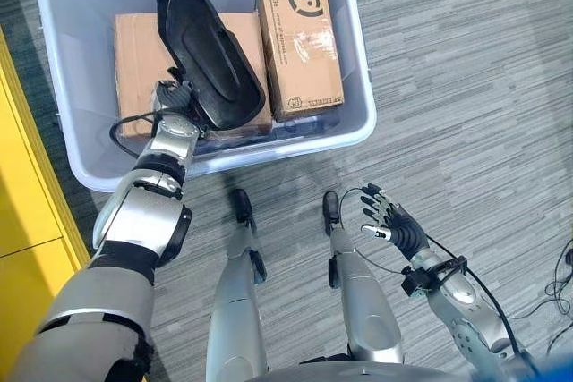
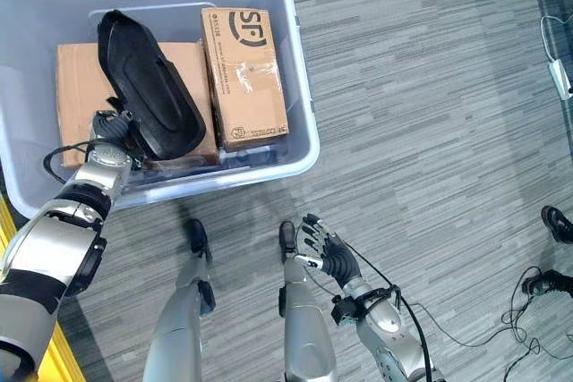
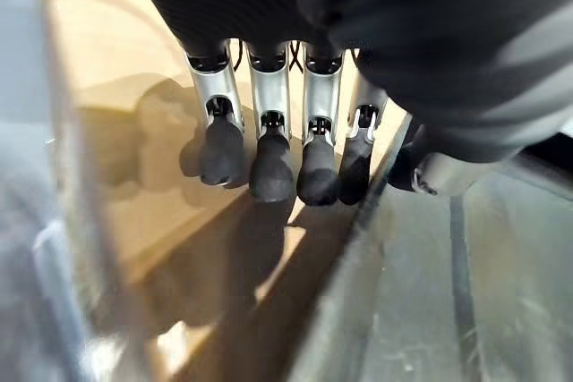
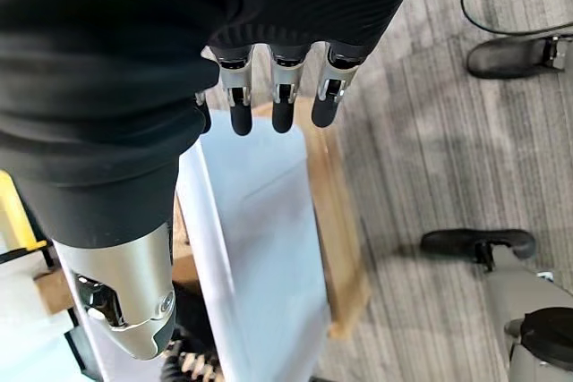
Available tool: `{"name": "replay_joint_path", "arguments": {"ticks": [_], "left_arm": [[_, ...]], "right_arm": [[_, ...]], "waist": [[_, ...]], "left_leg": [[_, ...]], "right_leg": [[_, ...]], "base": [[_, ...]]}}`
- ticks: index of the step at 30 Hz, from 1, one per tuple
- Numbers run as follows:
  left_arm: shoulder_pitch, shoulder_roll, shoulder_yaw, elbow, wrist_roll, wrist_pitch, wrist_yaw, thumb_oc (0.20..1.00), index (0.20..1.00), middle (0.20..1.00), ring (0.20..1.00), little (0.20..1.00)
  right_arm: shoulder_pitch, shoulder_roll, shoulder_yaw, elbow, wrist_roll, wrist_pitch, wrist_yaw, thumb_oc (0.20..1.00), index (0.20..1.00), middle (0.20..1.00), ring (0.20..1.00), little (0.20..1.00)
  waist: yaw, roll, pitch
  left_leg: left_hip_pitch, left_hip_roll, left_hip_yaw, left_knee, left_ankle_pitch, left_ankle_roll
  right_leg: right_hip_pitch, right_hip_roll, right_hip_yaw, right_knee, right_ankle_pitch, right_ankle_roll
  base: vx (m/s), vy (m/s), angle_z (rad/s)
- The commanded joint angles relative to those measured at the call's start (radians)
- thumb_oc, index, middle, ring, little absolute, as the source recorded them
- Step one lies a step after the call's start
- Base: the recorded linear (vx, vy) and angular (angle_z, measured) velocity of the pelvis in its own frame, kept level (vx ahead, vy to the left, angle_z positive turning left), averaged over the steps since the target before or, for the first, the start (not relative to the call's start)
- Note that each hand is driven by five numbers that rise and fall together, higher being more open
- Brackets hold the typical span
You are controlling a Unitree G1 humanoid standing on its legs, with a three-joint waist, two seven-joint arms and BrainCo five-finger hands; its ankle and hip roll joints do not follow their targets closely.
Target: Move parts from the plastic box to the shelf.
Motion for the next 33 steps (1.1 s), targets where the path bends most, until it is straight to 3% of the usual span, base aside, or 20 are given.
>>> {"name": "replay_joint_path", "arguments": {"ticks": [1,7,9,11,12,15,23,33], "left_arm": [[0.077,-0.025,0.098,0.004,-0.078,-0.058,-0.026,0.2,0.2,0.2,0.2,0.2],[0.208,-0.056,0.128,-0.084,-0.116,-0.104,-0.061,0.2,0.2,0.2,0.2,0.2],[0.259,-0.069,0.133,-0.131,-0.118,-0.123,-0.056,0.2,0.2,0.2,0.2,0.2],[0.335,-0.091,0.134,-0.23,-0.129,-0.16,-0.04,0.2,0.2,0.2,0.2,0.2],[0.428,-0.102,0.137,-0.38,-0.15,-0.2,-0.028,0.2,0.2,0.2,0.2,0.2],[0.609,-0.112,0.14,-0.633,-0.151,-0.242,-0.032,0.2,0.2,0.2,0.2,0.2],[0.897,-0.075,0.226,-0.971,-0.127,-0.261,-0.108,0.2,0.2,0.2,0.2,0.2],[1.082,-0.063,0.272,-1.151,-0.09,-0.248,-0.18,0.2,0.2,0.2,0.2,0.2]], "right_arm": [[0.041,-0.03,-0.064,-0.008,-0.003,-0.021,-0.006,1.0,1.0,1.0,1.0,1.0],[0.023,-0.02,-0.069,0.009,-0.02,-0.015,-0.016,1.0,1.0,1.0,1.0,1.0],[0.017,-0.015,-0.074,0.012,-0.022,-0.016,-0.014,1.0,1.0,1.0,1.0,1.0],[0.016,-0.007,-0.076,0.013,-0.032,-0.018,-0.018,1.0,1.0,1.0,1.0,1.0],[0.022,0.001,-0.088,0.011,-0.035,-0.02,-0.025,1.0,1.0,1.0,1.0,1.0],[0.031,0.012,-0.105,0.014,-0.055,-0.016,-0.034,1.0,1.0,1.0,1.0,1.0],[0.053,0.016,-0.149,0.003,-0.076,-0.002,-0.019,1.0,1.0,1.0,1.0,1.0],[0.071,0.017,-0.164,-0.007,-0.08,0.014,0.0,1.0,1.0,1.0,1.0,1.0]], "waist": [[0.018,0.009,-0.049],[0.038,0.034,-0.08],[0.047,0.041,-0.093],[0.061,0.053,-0.11],[0.074,0.061,-0.121],[0.096,0.073,-0.141],[0.123,0.107,-0.213],[0.14,0.14,-0.275]], "left_leg": [[0.01,0.077,-0.058,0.143,-0.135,-0.084],[0.086,0.076,-0.054,0.112,-0.126,-0.086],[0.102,0.074,-0.05,0.093,-0.095,-0.08],[0.14,0.069,-0.048,0.063,-0.086,-0.082],[0.164,0.07,-0.052,0.043,-0.077,-0.083],[0.214,0.078,-0.056,0.014,-0.066,-0.083],[0.322,0.101,-0.058,-0.059,-0.042,-0.091],[0.414,0.128,-0.064,-0.106,-0.027,-0.099]], "right_leg": [[0.046,-0.094,-0.024,0.047,0.011,0.057],[0.099,-0.101,-0.038,0.054,-0.002,0.052],[0.107,-0.109,-0.044,0.055,0.009,0.048],[0.131,-0.111,-0.053,0.05,0.004,0.047],[0.145,-0.111,-0.059,0.048,-0.001,0.046],[0.183,-0.108,-0.069,0.051,-0.018,0.041],[0.256,-0.089,-0.077,0.054,-0.059,0.03],[0.33,-0.058,-0.079,0.074,-0.112,0.017]], "base": [[0.0,0.0,0.0],[-0.01,0.001,0.0],[-0.03,0.005,0.03],[0.05,-0.005,0.09],[0.05,-0.03,0.02],[0.05,-0.037,0.02],[0.06,-0.045,0.03],[0.04,-0.045,0.03]]}}
